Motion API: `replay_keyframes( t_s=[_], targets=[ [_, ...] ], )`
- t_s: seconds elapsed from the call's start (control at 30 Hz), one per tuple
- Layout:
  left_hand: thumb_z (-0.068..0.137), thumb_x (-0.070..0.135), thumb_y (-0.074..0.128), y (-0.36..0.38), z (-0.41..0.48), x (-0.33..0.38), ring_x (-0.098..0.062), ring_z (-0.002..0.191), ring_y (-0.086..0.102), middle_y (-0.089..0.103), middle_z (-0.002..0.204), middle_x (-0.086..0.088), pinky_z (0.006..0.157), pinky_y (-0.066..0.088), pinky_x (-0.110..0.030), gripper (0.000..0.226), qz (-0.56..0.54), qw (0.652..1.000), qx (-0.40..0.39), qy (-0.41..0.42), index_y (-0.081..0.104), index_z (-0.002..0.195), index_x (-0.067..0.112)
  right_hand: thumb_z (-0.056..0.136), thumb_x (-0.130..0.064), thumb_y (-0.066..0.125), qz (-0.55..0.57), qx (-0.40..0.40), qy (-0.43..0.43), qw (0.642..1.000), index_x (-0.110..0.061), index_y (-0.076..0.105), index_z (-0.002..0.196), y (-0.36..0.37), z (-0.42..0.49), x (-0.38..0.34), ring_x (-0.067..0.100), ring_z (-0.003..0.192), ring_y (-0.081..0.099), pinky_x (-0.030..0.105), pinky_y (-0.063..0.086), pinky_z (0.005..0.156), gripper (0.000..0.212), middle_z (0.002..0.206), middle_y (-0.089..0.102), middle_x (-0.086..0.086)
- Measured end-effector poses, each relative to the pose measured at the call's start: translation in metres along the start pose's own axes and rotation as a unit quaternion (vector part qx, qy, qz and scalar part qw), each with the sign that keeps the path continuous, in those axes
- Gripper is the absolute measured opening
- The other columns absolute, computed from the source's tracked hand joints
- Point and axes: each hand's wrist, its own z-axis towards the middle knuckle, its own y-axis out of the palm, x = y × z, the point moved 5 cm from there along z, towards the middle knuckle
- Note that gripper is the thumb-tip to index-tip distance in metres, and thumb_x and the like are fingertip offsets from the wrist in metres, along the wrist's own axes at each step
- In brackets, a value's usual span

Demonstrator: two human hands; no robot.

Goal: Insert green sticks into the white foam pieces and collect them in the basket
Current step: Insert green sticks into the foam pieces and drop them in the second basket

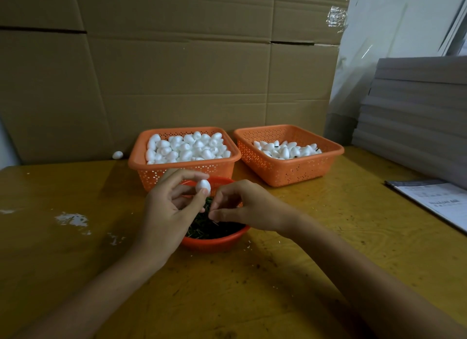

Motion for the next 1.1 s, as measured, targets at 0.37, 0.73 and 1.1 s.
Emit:
replay_keyframes(
  t_s=[0.37,0.73,1.1],
  targets=[
    [0.1,0.01,0.067,-0.004,0.001,-0.004,-0.02,0.092,0.078,0.079,0.103,0.001,0.073,0.062,-0.026,0.019,-0.053,0.998,0.008,-0.023,0.071,0.117,0.015,0.098,-0.021,0.073,0.028,0.024,0.002,0.999,-0.011,0.078,0.1,-0.003,-0.001,0.001,0.017,0.097,0.072,0.049,0.056,0.096,0.012,0.096,0.077,0.001],
    [0.093,0.014,0.074,-0.009,0.005,-0.003,-0.024,0.096,0.079,0.079,0.108,-0.002,0.074,0.064,-0.029,0.02,-0.109,0.993,0.03,-0.04,0.074,0.112,0.018,0.105,-0.017,0.061,0.128,0.037,0.004,0.991,-0.004,0.068,0.105,-0.004,-0.001,0.004,0.03,0.087,0.071,0.034,0.055,0.083,0.015,0.092,0.078,0.01],
    [0.089,-0.001,0.074,-0.012,0.008,-0.009,-0.028,0.108,0.076,0.073,0.124,-0.005,0.083,0.063,-0.031,0.028,-0.153,0.986,0.02,-0.054,0.068,0.111,0.016,0.106,-0.016,0.058,0.151,0.031,0.009,0.988,0.001,0.062,0.11,-0.004,-0.002,0.003,0.022,0.082,0.07,0.031,0.056,0.082,0.018,0.091,0.078,0.013]
  ],
)
